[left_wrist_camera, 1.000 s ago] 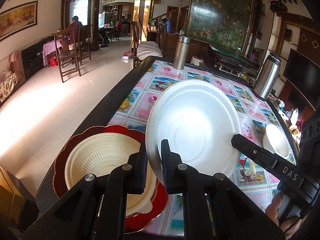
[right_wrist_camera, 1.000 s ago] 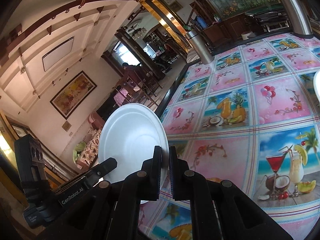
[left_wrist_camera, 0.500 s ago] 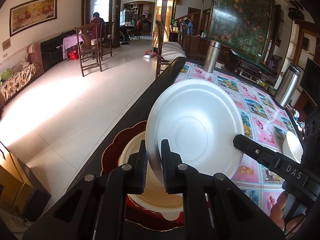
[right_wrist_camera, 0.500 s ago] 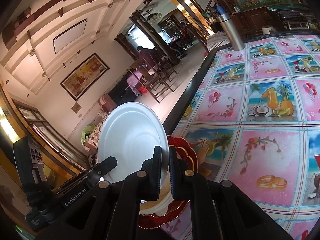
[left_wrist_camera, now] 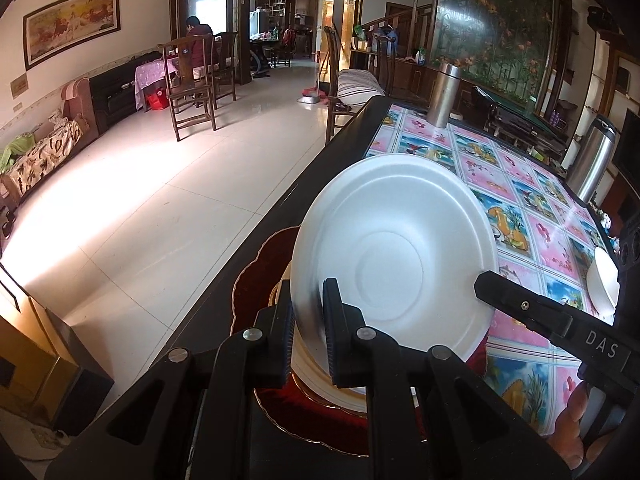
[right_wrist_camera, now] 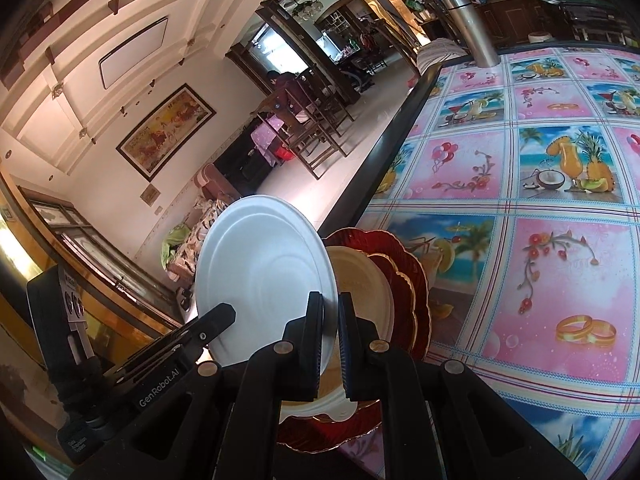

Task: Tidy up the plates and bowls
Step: 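Lower the white plate edge-first into the red plate stack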

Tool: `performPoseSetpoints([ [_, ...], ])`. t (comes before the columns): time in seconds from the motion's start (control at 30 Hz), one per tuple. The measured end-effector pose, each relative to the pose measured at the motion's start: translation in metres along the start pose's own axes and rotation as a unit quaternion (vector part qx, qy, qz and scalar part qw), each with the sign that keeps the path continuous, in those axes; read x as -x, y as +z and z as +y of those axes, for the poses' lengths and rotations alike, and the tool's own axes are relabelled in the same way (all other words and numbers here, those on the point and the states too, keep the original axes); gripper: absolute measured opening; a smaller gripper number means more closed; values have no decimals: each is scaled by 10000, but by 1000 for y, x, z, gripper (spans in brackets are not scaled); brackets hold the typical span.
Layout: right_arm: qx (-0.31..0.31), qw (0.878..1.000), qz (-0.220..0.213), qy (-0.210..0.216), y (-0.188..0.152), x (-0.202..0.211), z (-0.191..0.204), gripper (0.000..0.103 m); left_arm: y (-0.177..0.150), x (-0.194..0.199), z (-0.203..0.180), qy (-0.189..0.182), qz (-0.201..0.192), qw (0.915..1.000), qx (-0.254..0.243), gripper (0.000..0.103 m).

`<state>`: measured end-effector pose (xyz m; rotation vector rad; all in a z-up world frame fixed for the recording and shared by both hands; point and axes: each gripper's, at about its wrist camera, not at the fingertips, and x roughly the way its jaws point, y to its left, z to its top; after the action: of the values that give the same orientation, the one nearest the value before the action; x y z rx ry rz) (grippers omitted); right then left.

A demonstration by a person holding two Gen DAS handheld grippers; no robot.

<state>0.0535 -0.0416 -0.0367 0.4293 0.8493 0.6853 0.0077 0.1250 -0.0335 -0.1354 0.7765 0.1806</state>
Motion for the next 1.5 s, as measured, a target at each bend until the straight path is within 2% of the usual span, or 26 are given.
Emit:
performPoseSetpoints([
  [0.33, -171, 9997, 144, -69, -4, -8, -9, 9, -3, -5, 2, 25, 95, 9999, -67, 12],
  [1.5, -367, 9993, 89, -10, -5, -2, -19, 11, -2, -10, -6, 157, 178, 9992, -318, 13],
])
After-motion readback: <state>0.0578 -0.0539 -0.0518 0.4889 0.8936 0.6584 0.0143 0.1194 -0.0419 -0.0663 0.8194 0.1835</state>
